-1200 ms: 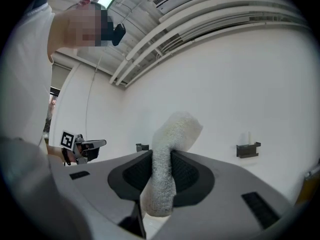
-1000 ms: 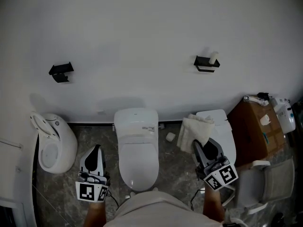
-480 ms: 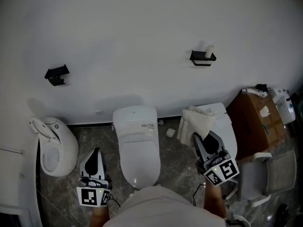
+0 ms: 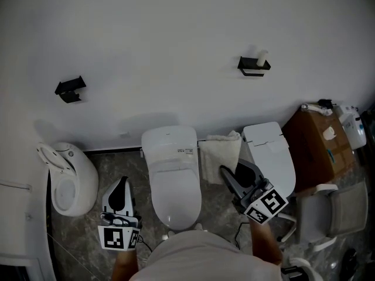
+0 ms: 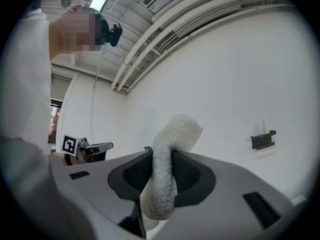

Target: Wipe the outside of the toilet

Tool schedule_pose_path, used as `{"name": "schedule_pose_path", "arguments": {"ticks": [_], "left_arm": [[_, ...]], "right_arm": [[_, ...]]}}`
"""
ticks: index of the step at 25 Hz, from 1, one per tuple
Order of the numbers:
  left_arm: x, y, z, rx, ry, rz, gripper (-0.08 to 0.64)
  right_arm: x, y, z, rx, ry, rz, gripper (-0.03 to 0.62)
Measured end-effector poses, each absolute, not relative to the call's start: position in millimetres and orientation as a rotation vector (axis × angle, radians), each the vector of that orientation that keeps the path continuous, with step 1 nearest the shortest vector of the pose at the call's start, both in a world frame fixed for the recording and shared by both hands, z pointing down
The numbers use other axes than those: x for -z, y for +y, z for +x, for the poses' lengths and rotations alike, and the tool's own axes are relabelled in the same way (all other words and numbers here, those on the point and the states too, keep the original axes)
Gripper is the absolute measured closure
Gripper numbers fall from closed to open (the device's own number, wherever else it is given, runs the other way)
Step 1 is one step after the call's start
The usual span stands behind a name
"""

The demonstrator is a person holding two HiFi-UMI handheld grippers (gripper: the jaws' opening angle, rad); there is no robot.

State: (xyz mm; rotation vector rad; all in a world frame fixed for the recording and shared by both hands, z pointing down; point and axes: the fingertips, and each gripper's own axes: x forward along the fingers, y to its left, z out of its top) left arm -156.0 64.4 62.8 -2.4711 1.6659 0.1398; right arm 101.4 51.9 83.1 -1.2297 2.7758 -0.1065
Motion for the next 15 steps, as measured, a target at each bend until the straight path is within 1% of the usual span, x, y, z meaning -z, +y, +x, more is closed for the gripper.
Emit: {"name": "schedule_pose_path", "arguments": {"ticks": [15], "left_arm": [[-68, 64, -177, -0.149, 1.673, -2.502, 0.543]], "right_arm": [[-81, 47, 71, 0.013, 2.817, -1.281, 0.476]]}}
